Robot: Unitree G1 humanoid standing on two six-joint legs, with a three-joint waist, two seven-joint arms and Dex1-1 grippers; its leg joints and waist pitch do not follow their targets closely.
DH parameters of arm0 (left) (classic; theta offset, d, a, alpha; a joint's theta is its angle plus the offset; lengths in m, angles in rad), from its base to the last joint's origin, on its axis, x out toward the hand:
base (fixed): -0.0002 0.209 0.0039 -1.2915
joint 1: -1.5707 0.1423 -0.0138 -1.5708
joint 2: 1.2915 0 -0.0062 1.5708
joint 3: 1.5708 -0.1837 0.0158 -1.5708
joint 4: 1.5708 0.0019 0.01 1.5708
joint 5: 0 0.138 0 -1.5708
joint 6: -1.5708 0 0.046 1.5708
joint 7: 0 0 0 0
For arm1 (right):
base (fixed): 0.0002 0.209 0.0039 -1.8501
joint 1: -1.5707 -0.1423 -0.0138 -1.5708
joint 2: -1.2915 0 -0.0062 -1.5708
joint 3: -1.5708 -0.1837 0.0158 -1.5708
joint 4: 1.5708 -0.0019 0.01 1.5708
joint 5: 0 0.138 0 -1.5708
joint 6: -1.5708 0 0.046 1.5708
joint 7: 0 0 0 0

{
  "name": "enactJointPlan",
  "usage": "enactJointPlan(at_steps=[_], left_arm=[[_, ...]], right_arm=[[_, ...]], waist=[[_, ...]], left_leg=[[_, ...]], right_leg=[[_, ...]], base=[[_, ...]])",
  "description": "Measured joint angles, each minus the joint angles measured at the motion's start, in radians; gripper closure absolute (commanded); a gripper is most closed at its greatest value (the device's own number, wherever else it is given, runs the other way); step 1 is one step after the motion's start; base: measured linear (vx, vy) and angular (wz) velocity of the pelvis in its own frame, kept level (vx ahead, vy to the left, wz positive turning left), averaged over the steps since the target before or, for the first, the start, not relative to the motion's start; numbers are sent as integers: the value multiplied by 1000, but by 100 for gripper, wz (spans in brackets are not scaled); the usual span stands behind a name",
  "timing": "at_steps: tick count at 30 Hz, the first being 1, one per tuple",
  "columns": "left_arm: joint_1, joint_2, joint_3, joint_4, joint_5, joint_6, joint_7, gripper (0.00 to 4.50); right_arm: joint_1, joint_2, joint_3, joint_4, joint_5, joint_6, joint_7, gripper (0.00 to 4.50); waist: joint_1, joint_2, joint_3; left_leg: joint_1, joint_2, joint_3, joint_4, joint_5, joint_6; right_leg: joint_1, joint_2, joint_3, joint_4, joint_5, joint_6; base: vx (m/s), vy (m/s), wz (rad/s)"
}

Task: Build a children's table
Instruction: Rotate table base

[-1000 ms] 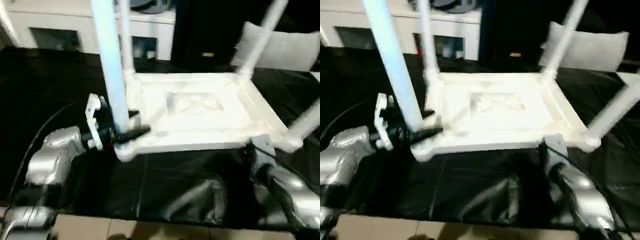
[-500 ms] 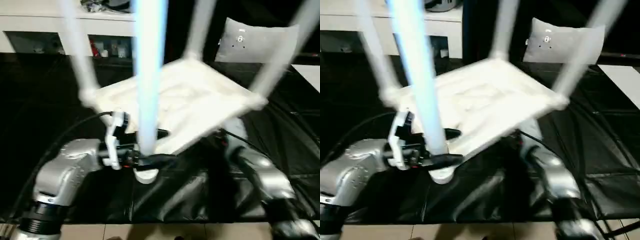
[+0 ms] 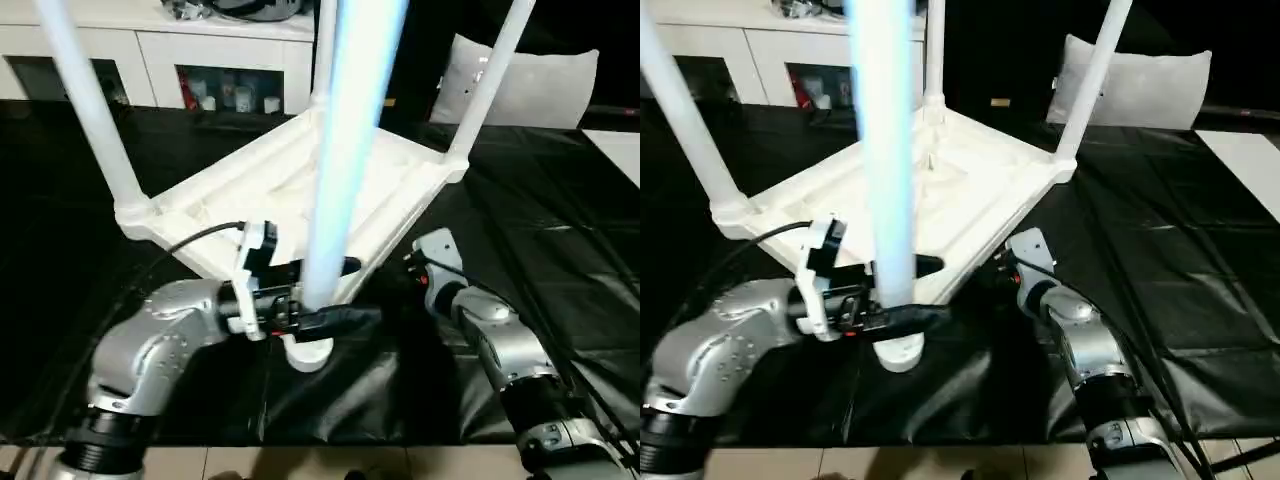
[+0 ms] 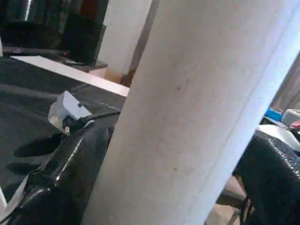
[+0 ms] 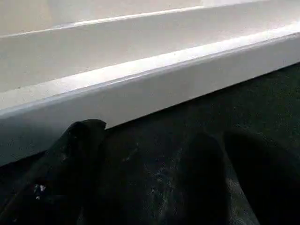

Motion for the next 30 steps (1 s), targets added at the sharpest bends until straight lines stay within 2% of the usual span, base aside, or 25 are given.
enactJointPlan(at_steps=[3,6,10,15,21,27,30], left_arm=[[-1,5,-1,-14,-13,14,2,3],[-1,51,2,-63,-39,48,-3,3],[15,98,7,-140,-84,97,-23,3],[42,116,9,-206,-132,144,-24,3],[31,75,30,-225,-195,163,14,3],[-22,11,53,-225,-243,178,77,3],[-39,-32,52,-220,-248,176,97,3]], right_arm=[[-3,-1,-1,21,-7,-18,-1,0],[-12,-13,-3,48,-12,-38,0,0],[-42,-43,-15,82,-13,-53,-3,0],[-76,-54,-39,136,-15,-68,-18,0],[-76,-22,-32,158,-31,-80,-20,0],[-76,53,4,162,-43,-100,1,0],[-78,84,12,176,-44,-123,5,0]], waist=[[-5,0,0],[-8,0,0],[-4,0,0],[-2,0,0],[-6,0,0],[-29,-3,1],[-30,-4,1]], left_leg=[[0,0,0,0,0,0],[0,0,0,0,0,0],[-1,0,0,0,0,0],[0,0,0,0,0,0],[0,0,0,1,0,-1],[-1,6,0,1,2,-3],[-1,11,0,2,2,-5]], right_leg=[[0,0,0,0,0,0],[0,0,0,0,0,0],[-1,0,0,1,-1,-1],[-1,0,0,2,-1,-1],[0,0,0,3,-1,-2],[0,6,0,3,-1,-1],[0,12,1,2,-1,-2]], base=[[0,0,0],[0,0,0],[0,0,0],[0,0,0],[0,0,0],[0,0,0],[0,0,0]])
